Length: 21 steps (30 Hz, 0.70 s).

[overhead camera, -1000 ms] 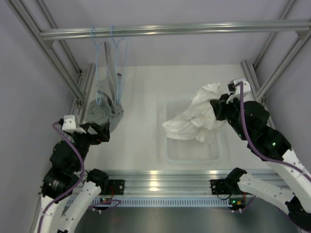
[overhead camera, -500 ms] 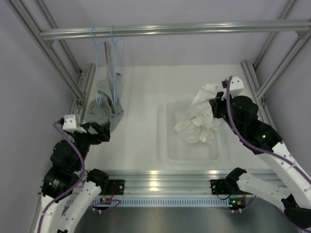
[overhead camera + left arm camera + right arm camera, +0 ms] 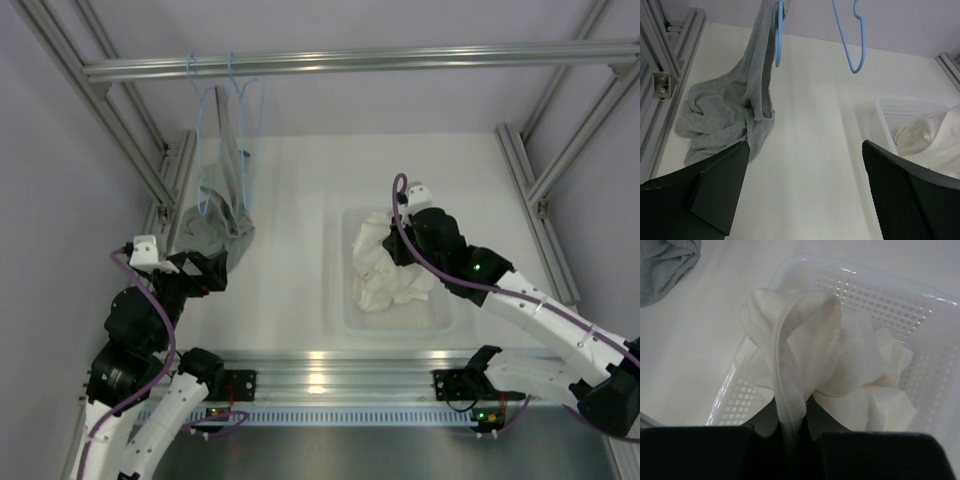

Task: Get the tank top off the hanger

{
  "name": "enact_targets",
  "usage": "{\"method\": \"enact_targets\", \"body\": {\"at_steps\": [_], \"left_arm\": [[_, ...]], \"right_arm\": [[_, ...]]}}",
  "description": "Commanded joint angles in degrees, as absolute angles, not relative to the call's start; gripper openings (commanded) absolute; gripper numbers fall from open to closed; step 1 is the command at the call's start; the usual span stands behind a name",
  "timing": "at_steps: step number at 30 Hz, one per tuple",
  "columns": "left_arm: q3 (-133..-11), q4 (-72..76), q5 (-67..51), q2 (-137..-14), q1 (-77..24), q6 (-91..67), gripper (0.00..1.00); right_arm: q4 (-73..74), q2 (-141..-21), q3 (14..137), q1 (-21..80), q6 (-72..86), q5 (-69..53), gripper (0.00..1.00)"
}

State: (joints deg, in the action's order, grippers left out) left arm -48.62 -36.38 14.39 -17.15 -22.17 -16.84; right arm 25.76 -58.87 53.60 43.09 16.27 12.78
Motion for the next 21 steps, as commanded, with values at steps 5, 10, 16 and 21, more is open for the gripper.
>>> {"method": "enact_targets", "body": {"at_steps": [5,10,16,21], "left_arm": [[-48.1,-33.3,13.7,-17.8,-22.1,-16.8,0.99],[-48.3,-33.3,14.6,-18.2,-22.1,-16.9,0.99],[-49.1,-35.2,20.4,-21.5,-22.1,-18.0,0.99],[-49.8,-36.7,24.0,-25.0,-20.8,-18.6,0.99]], "right_arm": [[16.8,-62.3,50.5,42.4,20.1,19.4,0.00],[16.7,-64.3,49.0,38.9,19.5,15.6,0.05],[17.0,-71.8,49.0,36.3,18.7,6.4,0.23],[20.5,-67.6,52.5,35.9,16.3,7.5,0.80]]}}
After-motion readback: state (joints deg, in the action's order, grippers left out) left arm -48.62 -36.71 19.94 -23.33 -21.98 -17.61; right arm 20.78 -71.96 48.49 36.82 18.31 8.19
